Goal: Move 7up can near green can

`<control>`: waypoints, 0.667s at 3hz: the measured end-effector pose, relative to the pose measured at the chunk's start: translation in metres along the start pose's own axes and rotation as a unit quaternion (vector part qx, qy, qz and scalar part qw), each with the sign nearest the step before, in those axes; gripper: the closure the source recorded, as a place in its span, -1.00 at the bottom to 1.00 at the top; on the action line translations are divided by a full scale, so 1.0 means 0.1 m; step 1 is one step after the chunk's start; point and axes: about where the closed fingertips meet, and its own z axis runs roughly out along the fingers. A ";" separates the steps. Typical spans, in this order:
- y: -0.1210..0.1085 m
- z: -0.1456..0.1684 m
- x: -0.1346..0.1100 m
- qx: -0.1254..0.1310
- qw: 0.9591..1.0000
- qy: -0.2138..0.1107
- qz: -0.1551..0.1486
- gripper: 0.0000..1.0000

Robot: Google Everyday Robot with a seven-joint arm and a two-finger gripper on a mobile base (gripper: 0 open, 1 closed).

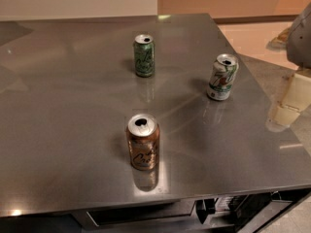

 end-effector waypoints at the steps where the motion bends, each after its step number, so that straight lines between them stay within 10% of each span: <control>1: -0.01 -0.01 0.00 0.001 1.000 -0.001 0.000 -1.00; 2: -0.19 0.11 0.02 -0.009 1.000 -0.009 0.019 -1.00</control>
Offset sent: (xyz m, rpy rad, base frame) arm 0.0517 -0.0156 -0.0209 0.0829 0.0708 -0.0739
